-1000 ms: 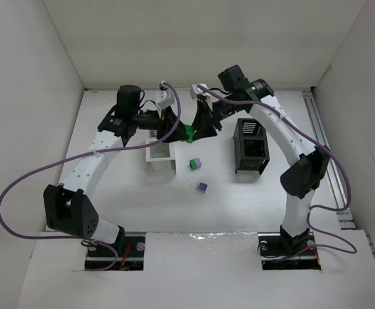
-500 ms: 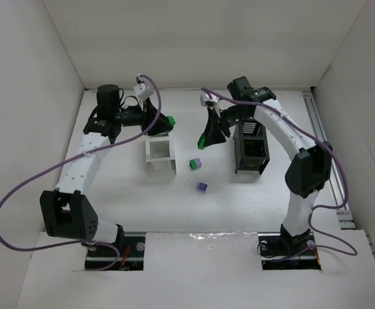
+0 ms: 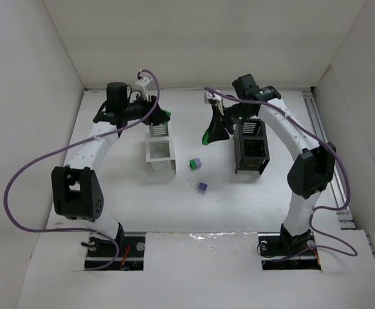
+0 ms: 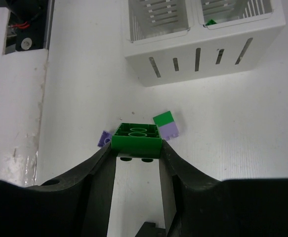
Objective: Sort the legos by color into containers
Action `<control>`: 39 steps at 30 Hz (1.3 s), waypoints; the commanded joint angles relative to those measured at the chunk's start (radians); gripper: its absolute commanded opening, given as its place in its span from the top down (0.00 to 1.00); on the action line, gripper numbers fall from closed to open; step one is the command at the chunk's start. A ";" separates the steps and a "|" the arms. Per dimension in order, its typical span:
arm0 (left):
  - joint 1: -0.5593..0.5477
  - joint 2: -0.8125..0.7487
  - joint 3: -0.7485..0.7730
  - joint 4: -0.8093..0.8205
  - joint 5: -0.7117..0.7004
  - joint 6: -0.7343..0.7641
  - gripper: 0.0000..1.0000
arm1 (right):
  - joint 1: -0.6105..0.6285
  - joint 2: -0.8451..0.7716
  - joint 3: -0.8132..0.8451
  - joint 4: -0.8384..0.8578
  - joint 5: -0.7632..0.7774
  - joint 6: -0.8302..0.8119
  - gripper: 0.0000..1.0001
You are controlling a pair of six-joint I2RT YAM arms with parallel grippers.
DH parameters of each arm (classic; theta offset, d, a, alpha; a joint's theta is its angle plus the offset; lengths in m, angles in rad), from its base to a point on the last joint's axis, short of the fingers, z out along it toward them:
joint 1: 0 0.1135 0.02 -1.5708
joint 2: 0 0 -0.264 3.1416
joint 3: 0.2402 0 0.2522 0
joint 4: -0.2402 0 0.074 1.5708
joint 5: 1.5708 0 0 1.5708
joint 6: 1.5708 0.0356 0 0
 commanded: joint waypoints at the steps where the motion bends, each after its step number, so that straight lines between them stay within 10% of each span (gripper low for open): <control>1: 0.003 -0.002 0.050 0.010 -0.160 -0.024 1.00 | 0.005 -0.036 0.044 0.055 0.009 0.021 1.00; 21: -0.017 0.040 0.013 -0.067 -0.340 -0.004 0.83 | 0.014 -0.027 0.053 0.101 0.043 0.088 1.00; 31: -0.017 -0.011 -0.007 -0.034 -0.311 -0.044 0.15 | 0.023 -0.062 0.007 0.292 0.110 0.219 1.00; 39: 0.035 -0.297 -0.084 0.213 -0.465 -0.236 0.01 | 0.037 -0.129 -0.122 0.797 0.195 0.640 1.00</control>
